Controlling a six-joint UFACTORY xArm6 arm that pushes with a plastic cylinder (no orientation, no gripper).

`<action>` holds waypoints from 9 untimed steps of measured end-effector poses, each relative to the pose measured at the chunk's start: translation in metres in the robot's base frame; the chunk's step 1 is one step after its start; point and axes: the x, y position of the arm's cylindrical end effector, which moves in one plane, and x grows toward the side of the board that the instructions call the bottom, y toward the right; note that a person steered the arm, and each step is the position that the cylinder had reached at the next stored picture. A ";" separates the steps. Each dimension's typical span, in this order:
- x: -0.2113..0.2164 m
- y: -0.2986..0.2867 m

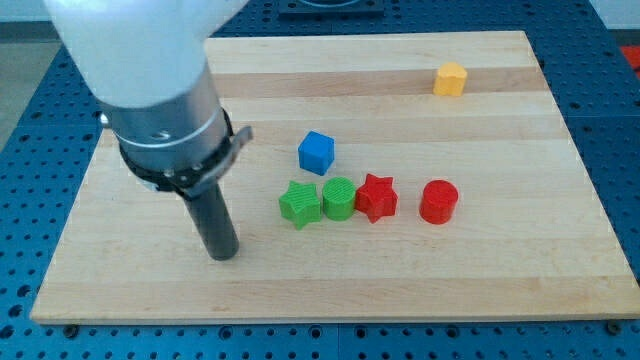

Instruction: Push the green circle towards the top center of the board

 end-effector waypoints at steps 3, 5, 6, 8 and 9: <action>-0.005 0.067; -0.027 0.120; -0.046 0.121; -0.089 0.121; -0.113 0.121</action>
